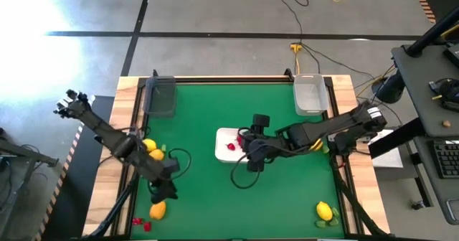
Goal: Sort produce into baskets
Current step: Put the red chili pepper into the white bin
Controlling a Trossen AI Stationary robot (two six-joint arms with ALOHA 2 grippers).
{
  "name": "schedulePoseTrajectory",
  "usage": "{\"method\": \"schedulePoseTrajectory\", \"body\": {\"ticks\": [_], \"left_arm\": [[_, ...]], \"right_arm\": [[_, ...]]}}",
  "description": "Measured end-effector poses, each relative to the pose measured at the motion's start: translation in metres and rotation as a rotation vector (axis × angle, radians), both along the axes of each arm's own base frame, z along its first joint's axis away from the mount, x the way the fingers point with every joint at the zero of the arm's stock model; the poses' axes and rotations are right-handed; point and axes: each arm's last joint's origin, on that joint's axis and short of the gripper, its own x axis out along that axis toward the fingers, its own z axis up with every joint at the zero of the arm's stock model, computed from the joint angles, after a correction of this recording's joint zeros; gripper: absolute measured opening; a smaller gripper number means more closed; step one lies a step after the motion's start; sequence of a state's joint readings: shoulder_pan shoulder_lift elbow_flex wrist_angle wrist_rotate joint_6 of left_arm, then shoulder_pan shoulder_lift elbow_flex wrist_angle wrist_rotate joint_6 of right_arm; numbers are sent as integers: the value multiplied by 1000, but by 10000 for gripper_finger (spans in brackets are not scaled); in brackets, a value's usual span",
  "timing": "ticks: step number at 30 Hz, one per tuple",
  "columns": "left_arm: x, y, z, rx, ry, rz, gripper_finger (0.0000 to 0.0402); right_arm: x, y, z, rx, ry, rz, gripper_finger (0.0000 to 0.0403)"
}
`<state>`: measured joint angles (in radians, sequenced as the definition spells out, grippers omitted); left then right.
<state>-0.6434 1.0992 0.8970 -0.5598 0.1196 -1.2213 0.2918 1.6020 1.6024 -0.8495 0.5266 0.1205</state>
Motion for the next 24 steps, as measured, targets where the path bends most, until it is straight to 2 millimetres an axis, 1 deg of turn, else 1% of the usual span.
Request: {"method": "schedulePoseTrajectory", "body": {"ticks": [3,5,8,11,14,18,21,24], "left_arm": [[-5,-20,-8,-49,126,31,158],[-10,-37,-11,-73,200,37,158],[-18,-64,-16,-93,307,46,158],[-20,-87,-18,-89,354,34,158],[-18,-106,-26,-41,400,37,158],[-14,-126,-42,48,503,71,158],[-13,-141,-53,110,590,34,159],[-17,-146,-62,255,672,38,167]], "right_arm": [[5,9,-6,16,-9,2,221],[9,18,-11,21,-21,23,221],[17,38,-22,28,-48,70,221],[25,59,-35,38,-69,112,221],[28,82,-53,56,-61,135,221],[23,112,-74,97,-38,148,222],[17,133,-85,134,-37,154,222],[12,149,-89,172,-53,157,222]]}}
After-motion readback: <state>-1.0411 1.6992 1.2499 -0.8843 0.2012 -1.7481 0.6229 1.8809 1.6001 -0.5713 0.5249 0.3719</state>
